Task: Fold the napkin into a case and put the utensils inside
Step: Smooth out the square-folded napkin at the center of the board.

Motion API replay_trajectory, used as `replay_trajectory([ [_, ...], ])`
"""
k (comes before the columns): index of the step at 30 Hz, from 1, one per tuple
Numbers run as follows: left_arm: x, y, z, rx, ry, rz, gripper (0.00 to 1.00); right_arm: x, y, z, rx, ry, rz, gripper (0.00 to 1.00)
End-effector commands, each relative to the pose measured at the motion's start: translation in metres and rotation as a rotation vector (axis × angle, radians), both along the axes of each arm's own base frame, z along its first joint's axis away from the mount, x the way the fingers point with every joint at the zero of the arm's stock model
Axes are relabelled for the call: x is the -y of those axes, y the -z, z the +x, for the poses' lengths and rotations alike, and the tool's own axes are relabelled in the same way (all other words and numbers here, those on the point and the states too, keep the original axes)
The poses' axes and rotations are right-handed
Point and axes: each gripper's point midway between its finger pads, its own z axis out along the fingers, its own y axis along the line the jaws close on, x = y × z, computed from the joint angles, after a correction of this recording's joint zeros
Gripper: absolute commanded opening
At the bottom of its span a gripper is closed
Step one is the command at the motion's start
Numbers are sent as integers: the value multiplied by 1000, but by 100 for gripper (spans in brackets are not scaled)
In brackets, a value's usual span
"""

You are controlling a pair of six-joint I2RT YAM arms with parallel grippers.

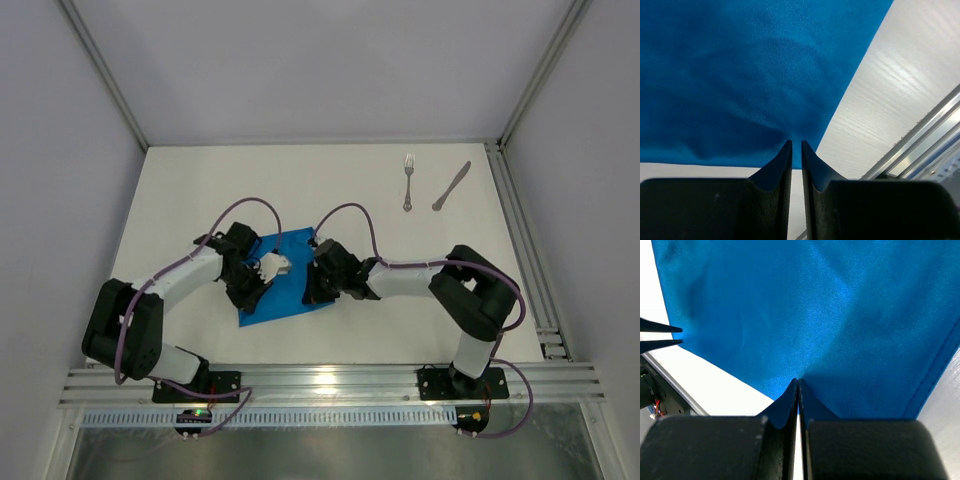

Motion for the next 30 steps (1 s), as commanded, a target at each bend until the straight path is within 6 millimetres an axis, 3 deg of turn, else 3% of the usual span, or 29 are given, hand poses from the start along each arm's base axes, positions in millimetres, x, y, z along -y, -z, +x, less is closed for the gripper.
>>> replay_trajectory([
  [1, -11, 13, 9, 54, 23, 70, 13, 0, -12, 9, 35, 39, 37, 4],
  [8, -37, 39, -8, 26, 70, 222, 13, 26, 6, 9, -7, 110, -8, 4],
  [12, -37, 54, -13, -26, 63, 232, 11, 40, 9, 9, -12, 144, -26, 4],
  [14, -35, 55, -13, -32, 57, 226, 11, 48, 6, 10, -6, 167, -30, 4],
  [23, -29, 48, -11, -12, 55, 187, 10, 122, 14, 15, -27, 319, -120, 4],
  [26, -18, 36, -7, -13, 45, 141, 12, 132, -3, 19, 15, 322, -140, 4],
  [28, -11, 21, 1, 16, 30, 108, 14, 128, -32, 34, 93, 304, -141, 4],
  [29, -2, 4, 14, 50, 5, 79, 16, 135, -37, 36, 105, 310, -180, 4],
  [30, 0, -10, 14, 58, -5, 68, 18, 128, -59, 47, 149, 309, -157, 4],
])
